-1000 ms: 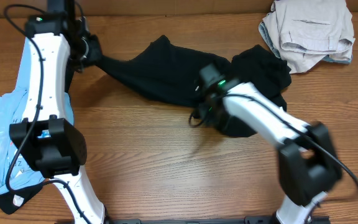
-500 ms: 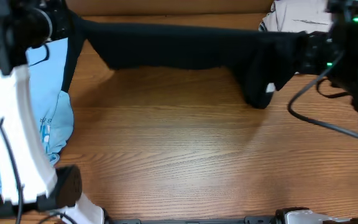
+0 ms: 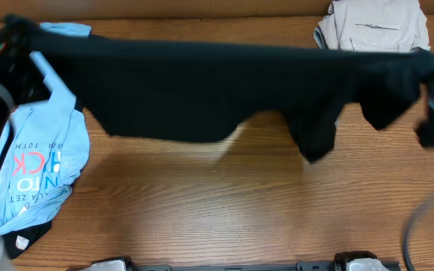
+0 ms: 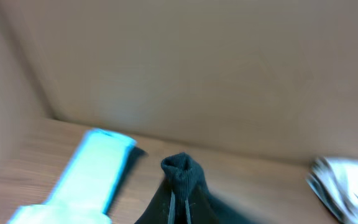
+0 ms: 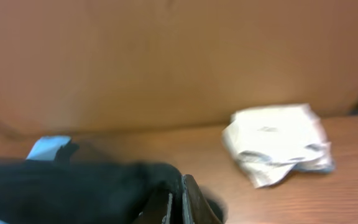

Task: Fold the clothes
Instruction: 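Lift the black shirt with both grippers and shake it out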

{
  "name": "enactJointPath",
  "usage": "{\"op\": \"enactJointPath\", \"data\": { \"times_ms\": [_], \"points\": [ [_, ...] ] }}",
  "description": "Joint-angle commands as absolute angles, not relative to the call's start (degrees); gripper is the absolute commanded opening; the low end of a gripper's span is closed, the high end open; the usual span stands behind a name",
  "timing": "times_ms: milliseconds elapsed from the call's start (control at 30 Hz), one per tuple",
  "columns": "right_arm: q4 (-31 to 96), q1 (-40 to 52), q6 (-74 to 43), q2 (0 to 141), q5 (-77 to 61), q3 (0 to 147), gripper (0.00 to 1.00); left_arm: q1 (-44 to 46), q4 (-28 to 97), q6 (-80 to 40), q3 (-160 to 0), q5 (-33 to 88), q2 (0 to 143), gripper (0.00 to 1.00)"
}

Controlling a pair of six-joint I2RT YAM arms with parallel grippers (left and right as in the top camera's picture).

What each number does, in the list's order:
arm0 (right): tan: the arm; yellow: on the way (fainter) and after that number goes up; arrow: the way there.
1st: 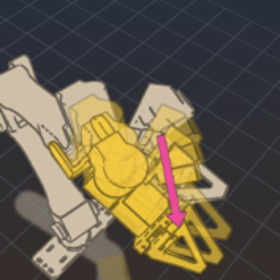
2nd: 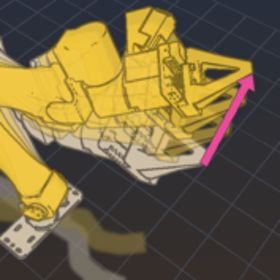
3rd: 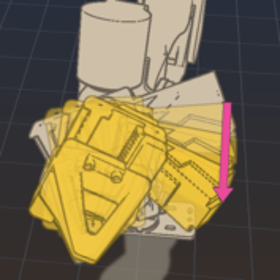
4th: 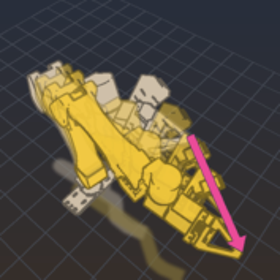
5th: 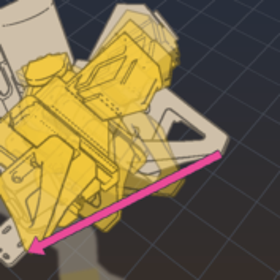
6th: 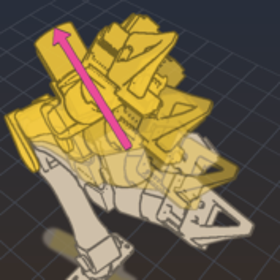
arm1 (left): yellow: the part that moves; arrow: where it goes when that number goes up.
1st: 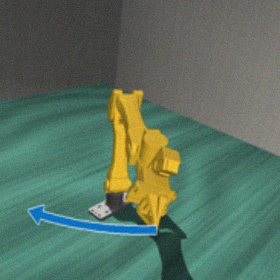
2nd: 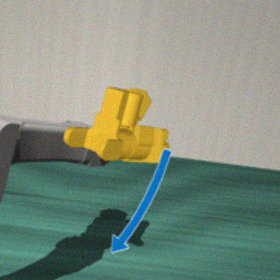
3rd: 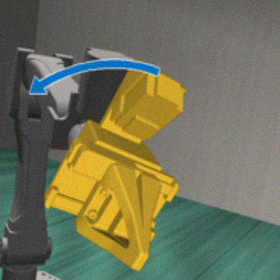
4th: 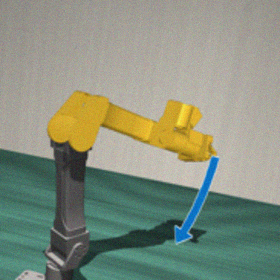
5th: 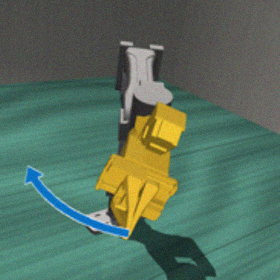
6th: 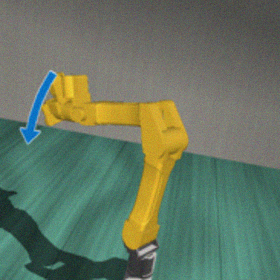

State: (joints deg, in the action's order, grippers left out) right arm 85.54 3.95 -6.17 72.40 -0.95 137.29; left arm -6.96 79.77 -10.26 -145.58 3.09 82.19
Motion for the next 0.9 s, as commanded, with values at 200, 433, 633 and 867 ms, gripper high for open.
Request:
{"op": "enactJointPath", "data": {
  "times_ms": [200,433,633,867],
  "points": [
    [85.0,2.5,-2.7,74.5,4.9,138.6,0.04,-8.7,78.8,-7.9,-146.4,-9.2,82.5,0.04],
    [83.5,2.5,-0.5,85.3,0.0,138.6,0.04,-8.7,78.5,-7.7,-146.4,-7.4,93.1,0.04],
    [58.3,2.5,2.0,97.3,0.5,138.6,0.04,-8.7,59.7,-7.7,-146.4,-5.0,103.6,0.04],
    [40.2,2.5,3.1,97.4,0.3,140.6,0.04,-8.7,47.9,-7.3,-146.8,-2.5,104.7,0.04]
  ]
}}
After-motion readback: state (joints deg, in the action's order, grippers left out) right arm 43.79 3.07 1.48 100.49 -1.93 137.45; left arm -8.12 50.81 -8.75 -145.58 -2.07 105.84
